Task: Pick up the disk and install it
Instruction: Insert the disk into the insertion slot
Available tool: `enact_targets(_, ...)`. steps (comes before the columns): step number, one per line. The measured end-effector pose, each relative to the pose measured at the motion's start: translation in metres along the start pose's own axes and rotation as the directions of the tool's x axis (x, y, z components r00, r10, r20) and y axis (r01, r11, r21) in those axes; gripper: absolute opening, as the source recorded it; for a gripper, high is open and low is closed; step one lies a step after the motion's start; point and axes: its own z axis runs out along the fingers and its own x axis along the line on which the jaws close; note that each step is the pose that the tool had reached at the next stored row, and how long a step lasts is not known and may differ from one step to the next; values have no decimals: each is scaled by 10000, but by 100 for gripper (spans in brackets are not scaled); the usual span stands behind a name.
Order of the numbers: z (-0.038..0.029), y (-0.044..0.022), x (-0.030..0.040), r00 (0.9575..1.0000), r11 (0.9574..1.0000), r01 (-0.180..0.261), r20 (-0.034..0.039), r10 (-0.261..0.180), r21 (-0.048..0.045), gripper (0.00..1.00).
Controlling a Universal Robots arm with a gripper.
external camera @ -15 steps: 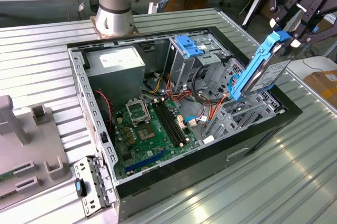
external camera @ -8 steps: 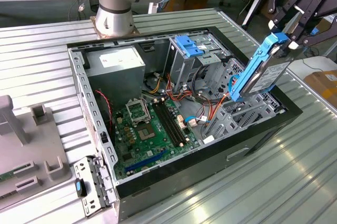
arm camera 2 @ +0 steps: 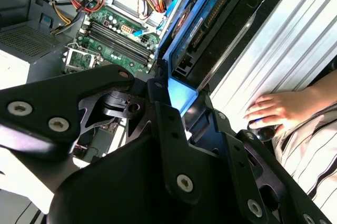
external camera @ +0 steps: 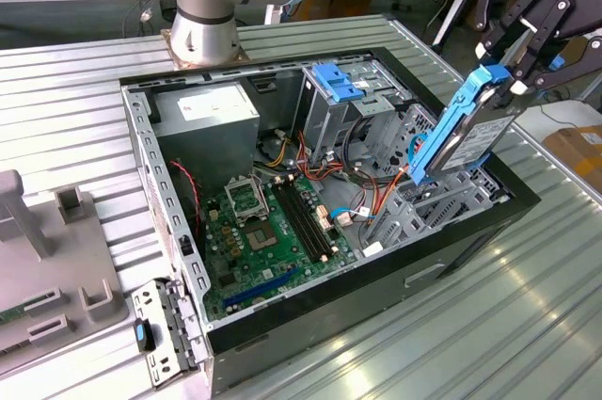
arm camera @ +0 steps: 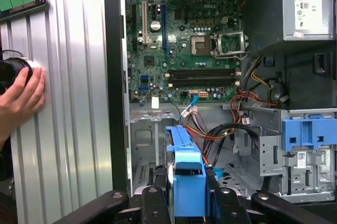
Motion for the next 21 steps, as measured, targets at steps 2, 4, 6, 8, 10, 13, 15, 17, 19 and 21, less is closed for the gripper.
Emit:
enact_targets(2, 6, 9, 1, 10000, 10000, -5, 1, 5, 0, 36)
enact_targets(4, 24, 8, 2, 10000, 10000, -6, -1, 6, 1, 36)
enact_targets(6, 44, 8, 4, 10000, 10000, -6, -3, 6, 0, 36)
enact_targets(8, 65, 8, 8, 10000, 10000, -6, -1, 6, 1, 36)
enact_targets(10, 123, 9, 18, 10000, 10000, -6, -1, 6, 1, 36)
enact_targets(13, 137, 8, 20, 10000, 10000, -5, -2, 5, 1, 36)
enact_targets(15, 138, 7, 47, 10000, 10000, -6, 0, 6, 1, 36)
enact_targets(17, 139, 6, 56, 10000, 10000, -6, 0, 6, 1, 36)
enact_targets(19, 152, 13, 57, 10000, 10000, -5, 1, 5, 1, 36)
enact_targets(21, 164, 19, 54, 10000, 10000, -7, -1, 7, 1, 36)
